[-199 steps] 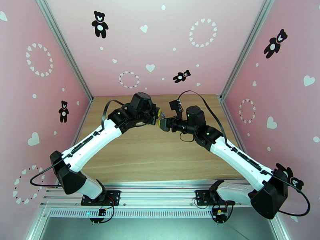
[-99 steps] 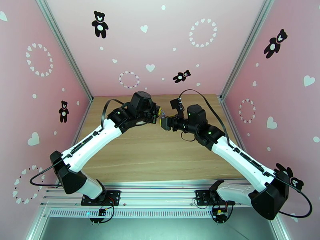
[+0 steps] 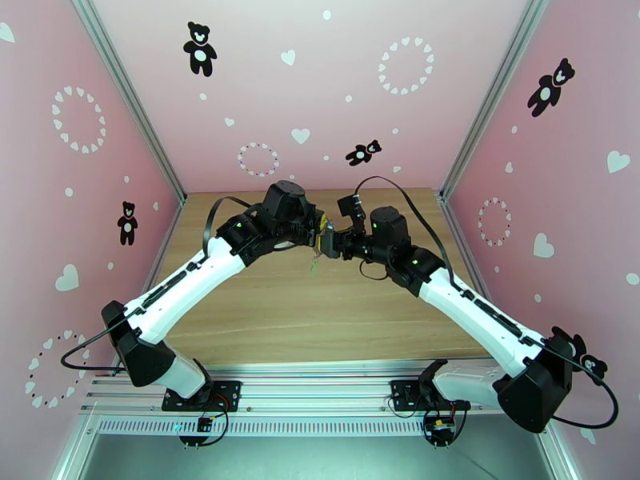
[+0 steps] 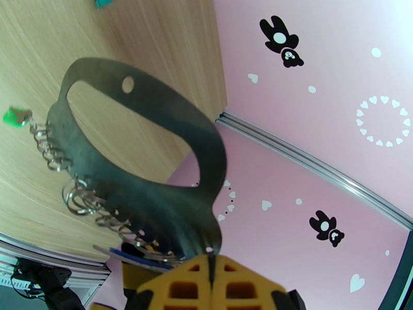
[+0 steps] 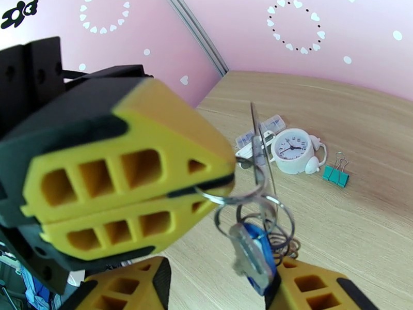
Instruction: Remove the keys from the keyring
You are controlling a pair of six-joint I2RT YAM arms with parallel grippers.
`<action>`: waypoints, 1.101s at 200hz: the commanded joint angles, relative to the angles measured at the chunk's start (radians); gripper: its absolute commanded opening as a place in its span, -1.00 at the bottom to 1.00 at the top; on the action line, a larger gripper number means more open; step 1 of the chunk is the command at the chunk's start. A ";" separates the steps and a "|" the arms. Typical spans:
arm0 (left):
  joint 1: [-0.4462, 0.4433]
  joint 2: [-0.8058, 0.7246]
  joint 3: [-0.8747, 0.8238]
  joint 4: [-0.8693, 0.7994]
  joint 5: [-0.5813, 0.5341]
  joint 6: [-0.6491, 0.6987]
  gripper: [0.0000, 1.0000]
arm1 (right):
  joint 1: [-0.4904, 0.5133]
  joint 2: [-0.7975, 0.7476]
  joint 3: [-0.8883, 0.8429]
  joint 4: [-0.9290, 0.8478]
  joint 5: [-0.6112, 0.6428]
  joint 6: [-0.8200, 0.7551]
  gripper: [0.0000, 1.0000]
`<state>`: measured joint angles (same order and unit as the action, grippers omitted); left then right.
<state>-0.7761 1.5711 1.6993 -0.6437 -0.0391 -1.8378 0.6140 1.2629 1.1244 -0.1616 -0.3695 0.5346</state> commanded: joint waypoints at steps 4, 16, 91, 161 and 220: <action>-0.008 0.004 0.031 0.009 -0.022 -0.002 -1.00 | 0.000 -0.006 0.040 0.018 0.005 -0.004 -0.11; -0.009 0.005 0.030 0.009 -0.022 -0.004 -1.00 | 0.000 -0.013 0.041 0.025 0.010 -0.002 -0.14; -0.019 0.006 0.030 0.019 -0.027 -0.009 -1.00 | -0.003 -0.005 0.074 0.006 0.048 -0.008 -0.24; -0.026 0.007 0.034 0.019 -0.035 -0.011 -1.00 | -0.004 0.016 0.091 0.016 0.052 -0.014 -0.48; -0.026 -0.006 0.021 0.016 -0.052 -0.010 -1.00 | -0.004 -0.001 0.082 0.014 0.038 -0.010 -0.81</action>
<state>-0.7891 1.5711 1.7107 -0.6205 -0.0692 -1.8381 0.6136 1.2705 1.1736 -0.1703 -0.3256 0.5255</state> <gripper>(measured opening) 0.049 0.126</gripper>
